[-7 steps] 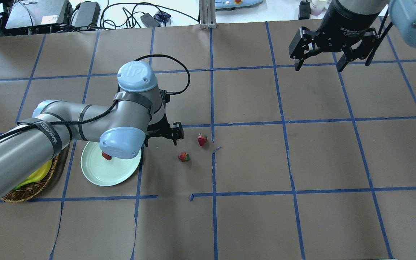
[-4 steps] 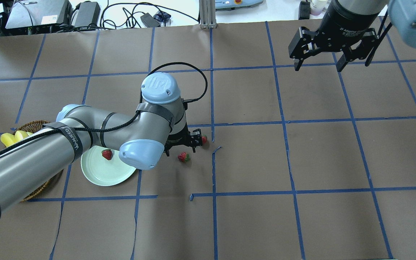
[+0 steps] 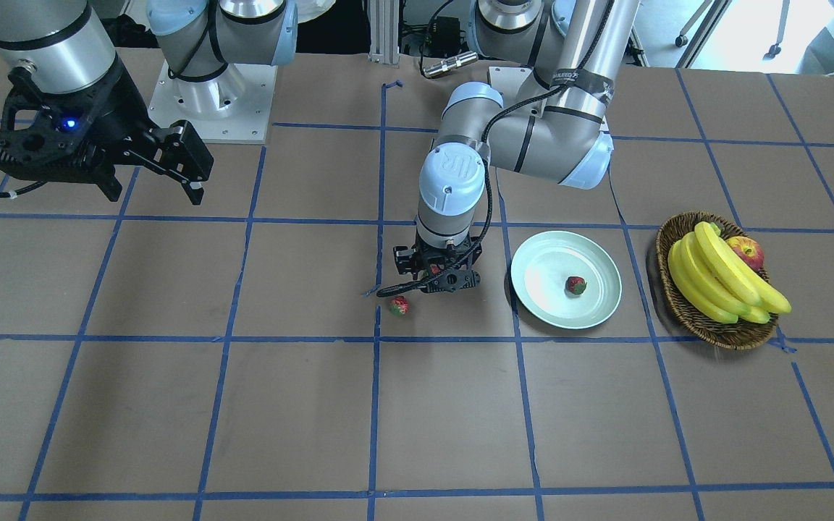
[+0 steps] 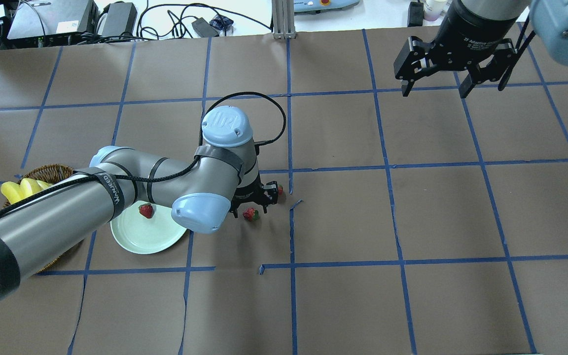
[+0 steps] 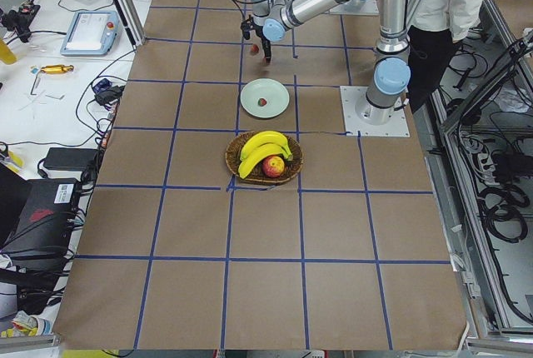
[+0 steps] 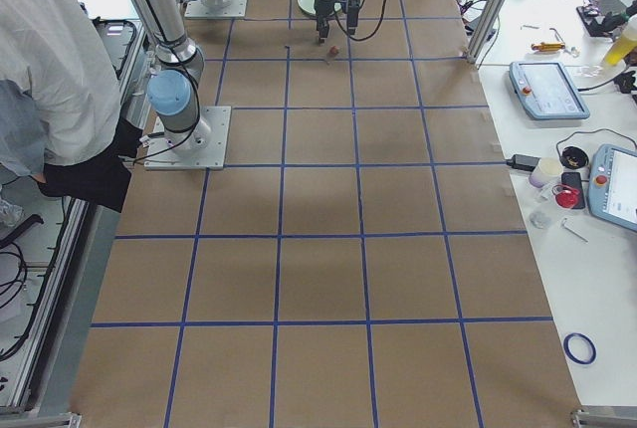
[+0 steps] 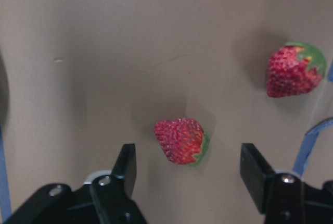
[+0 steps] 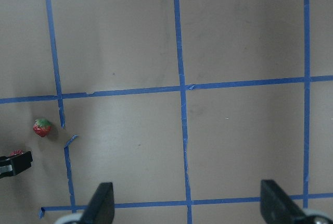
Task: Collect all strawberries into plate
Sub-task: 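Move the left gripper to the next strawberry and grasp it, then place the strawberry on the plate and open the left gripper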
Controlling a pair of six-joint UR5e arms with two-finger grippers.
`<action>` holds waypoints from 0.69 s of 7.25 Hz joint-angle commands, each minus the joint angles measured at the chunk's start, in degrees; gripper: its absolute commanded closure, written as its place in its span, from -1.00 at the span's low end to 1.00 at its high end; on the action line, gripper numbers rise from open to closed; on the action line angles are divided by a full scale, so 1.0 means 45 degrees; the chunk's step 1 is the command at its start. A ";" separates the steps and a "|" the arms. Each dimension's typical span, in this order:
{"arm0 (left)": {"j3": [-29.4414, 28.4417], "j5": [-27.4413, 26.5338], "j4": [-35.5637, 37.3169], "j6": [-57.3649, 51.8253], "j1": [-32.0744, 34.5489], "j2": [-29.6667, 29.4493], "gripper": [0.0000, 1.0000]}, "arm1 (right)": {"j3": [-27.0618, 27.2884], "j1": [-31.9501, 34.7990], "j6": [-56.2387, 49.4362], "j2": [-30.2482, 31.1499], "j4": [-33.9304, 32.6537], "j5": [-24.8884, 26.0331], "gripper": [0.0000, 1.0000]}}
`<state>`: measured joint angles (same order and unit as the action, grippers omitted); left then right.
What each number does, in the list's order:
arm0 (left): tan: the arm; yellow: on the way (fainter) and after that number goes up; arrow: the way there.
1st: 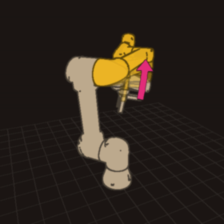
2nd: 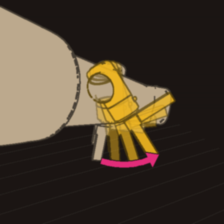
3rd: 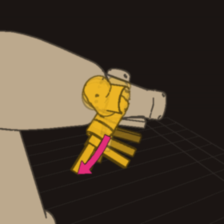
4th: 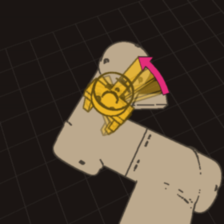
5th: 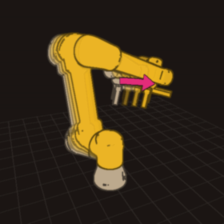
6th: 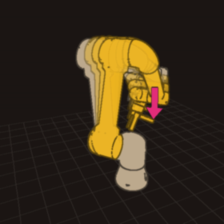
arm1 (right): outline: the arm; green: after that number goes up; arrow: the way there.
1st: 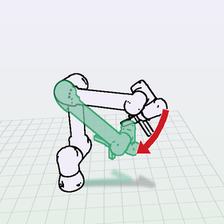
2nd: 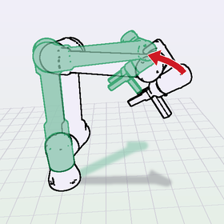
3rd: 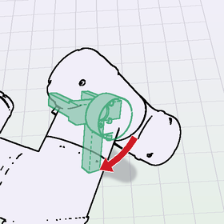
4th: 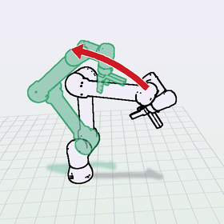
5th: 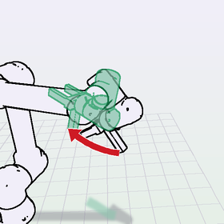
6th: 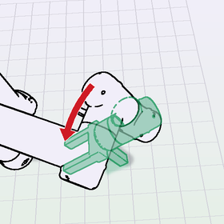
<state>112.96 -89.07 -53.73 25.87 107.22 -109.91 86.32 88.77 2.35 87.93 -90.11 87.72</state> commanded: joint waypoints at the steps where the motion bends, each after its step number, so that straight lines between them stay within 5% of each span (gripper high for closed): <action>1: -0.0005 -0.0030 0.0025 -0.0007 0.0001 -0.0224 -0.26 | -0.0023 0.0000 -0.0016 -0.0010 -0.0015 0.0000 -1.00; 4: -0.0025 -0.0050 -0.0014 -0.0241 0.0001 -0.0264 1.00 | -0.0140 -0.0020 -0.0016 -0.0010 0.0004 0.0000 -1.00; 5: -0.0102 -0.0166 -0.0033 -0.0532 0.0001 -0.0071 1.00 | -0.0140 -0.0020 -0.0016 -0.0010 0.0024 0.0000 -1.00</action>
<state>112.81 -89.39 -53.80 24.61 107.23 -110.88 85.76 88.69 2.29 87.89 -90.07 87.71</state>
